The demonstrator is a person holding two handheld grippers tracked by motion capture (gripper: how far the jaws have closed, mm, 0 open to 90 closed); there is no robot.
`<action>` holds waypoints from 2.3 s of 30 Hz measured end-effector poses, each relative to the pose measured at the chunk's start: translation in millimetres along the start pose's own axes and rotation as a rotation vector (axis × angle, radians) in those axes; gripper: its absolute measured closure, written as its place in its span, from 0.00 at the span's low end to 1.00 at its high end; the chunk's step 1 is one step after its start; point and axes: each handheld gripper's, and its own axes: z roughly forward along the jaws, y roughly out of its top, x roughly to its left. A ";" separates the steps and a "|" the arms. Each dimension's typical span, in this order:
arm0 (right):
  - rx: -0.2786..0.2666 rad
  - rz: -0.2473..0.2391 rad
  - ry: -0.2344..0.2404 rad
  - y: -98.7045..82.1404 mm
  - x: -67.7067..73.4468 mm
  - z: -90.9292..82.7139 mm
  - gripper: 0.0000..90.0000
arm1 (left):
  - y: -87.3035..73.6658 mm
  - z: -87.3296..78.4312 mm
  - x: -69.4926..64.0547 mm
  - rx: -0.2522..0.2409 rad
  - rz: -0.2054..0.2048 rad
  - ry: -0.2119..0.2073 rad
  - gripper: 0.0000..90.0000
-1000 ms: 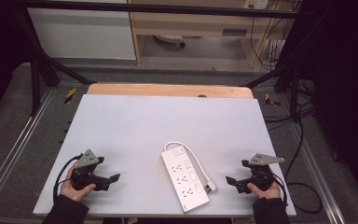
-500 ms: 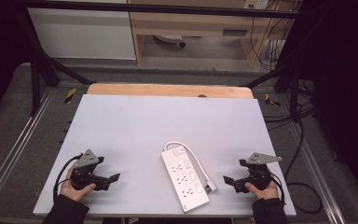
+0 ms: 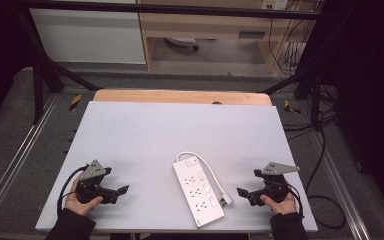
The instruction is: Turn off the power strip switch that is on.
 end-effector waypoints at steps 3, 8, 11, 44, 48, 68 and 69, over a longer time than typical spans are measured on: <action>0.004 -0.005 0.002 1.8 2.5 0.7 0.01 | 0.3 -0.2 0.0 -0.002 0.000 0.001 0.05; 0.005 -0.004 0.005 4.4 5.9 2.4 0.01 | 0.1 -0.7 0.5 -0.004 -0.003 0.004 0.05; 0.004 -0.011 0.008 6.0 7.2 3.5 0.01 | 0.3 -0.6 0.3 -0.005 -0.001 0.006 0.05; 0.012 -0.043 0.005 27.7 30.0 19.4 0.07 | 0.5 -2.2 0.5 -0.009 0.003 0.014 0.05; 0.010 -0.049 0.003 29.0 31.3 20.4 0.11 | 0.8 -2.3 0.0 -0.010 0.005 0.015 0.05; -0.013 -0.063 0.034 39.7 42.3 23.1 0.46 | 0.8 -3.0 0.5 -0.012 0.004 0.021 0.05; -0.012 -0.062 0.033 40.0 43.3 23.4 0.48 | 0.8 -3.1 0.5 -0.012 0.005 0.022 0.05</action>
